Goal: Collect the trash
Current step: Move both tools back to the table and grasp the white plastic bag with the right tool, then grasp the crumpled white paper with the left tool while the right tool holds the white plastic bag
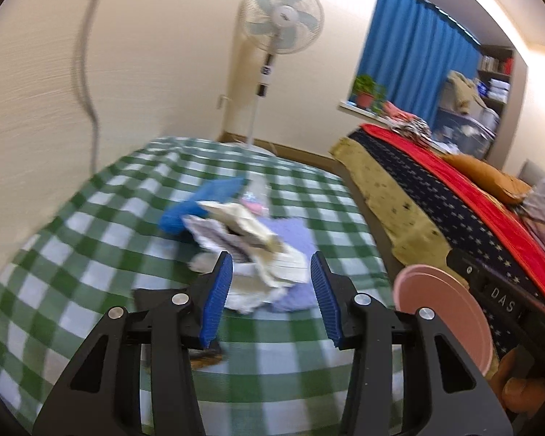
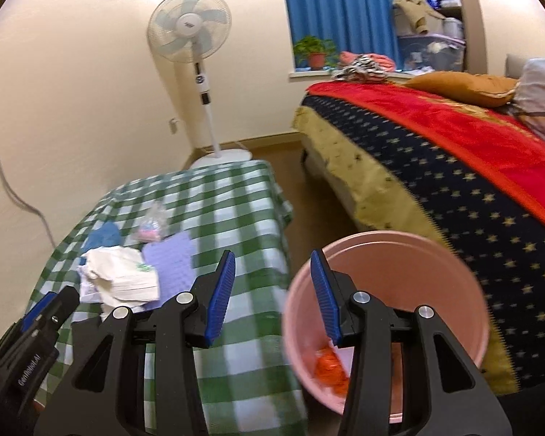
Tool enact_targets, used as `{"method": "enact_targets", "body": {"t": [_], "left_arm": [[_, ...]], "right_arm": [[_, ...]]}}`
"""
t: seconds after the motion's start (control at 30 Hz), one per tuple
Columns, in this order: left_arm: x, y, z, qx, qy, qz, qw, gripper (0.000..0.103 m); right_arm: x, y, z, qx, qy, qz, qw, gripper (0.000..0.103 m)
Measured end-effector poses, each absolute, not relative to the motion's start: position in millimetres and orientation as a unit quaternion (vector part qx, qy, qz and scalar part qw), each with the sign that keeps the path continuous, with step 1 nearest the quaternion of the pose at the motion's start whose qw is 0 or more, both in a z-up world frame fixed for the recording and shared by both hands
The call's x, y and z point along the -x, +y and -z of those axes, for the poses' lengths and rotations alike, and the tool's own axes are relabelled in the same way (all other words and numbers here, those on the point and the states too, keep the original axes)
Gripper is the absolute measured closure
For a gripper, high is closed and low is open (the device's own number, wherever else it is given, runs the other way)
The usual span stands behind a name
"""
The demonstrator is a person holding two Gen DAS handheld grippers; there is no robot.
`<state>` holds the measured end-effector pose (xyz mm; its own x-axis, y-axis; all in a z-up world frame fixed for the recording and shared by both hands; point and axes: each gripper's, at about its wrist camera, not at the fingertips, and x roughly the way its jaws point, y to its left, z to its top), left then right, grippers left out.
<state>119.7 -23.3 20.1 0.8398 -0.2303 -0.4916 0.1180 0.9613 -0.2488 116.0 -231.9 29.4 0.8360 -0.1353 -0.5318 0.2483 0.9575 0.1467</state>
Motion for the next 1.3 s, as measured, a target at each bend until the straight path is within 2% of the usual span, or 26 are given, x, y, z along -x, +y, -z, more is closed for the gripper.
{"method": "enact_targets", "body": {"t": [0.33, 0.57, 0.83, 0.9, 0.97, 1.0, 1.13, 1.3], "left_arm": [[-128.6, 19.9, -13.0, 0.145, 0.263, 0.022, 0.954, 0.059], [-131.8, 49.7, -13.5, 0.168, 0.256, -0.019, 0.952, 0.059], [-136.8, 53.7, -13.5, 0.169, 0.255, -0.02, 0.952, 0.059], [-139.0, 52.2, -13.1, 0.168, 0.257, -0.014, 0.952, 0.059], [-138.7, 50.4, -12.3, 0.169, 0.258, -0.008, 0.951, 0.059], [-139.1, 49.6, -11.3, 0.17, 0.26, -0.005, 0.951, 0.059], [-141.6, 44.9, -7.2, 0.177, 0.266, 0.008, 0.947, 0.059], [-145.1, 37.3, -3.1, 0.194, 0.271, 0.024, 0.942, 0.059]], "right_arm": [[-144.4, -177.8, -22.0, -0.107, 0.261, -0.002, 0.959, 0.059], [-165.7, -128.2, -20.7, -0.059, 0.264, -0.075, 0.96, 0.059], [-188.7, -104.2, -11.0, -0.03, 0.297, -0.097, 0.949, 0.059], [-192.8, -102.9, -7.4, -0.03, 0.306, -0.102, 0.946, 0.064], [-193.8, -101.2, -5.3, -0.026, 0.311, -0.107, 0.944, 0.08], [-193.7, -101.2, -4.9, -0.025, 0.312, -0.109, 0.943, 0.085], [-186.4, -105.6, -10.9, -0.023, 0.298, -0.112, 0.948, 0.091], [-179.4, -130.2, -22.8, -0.05, 0.278, -0.098, 0.954, 0.091]]}}
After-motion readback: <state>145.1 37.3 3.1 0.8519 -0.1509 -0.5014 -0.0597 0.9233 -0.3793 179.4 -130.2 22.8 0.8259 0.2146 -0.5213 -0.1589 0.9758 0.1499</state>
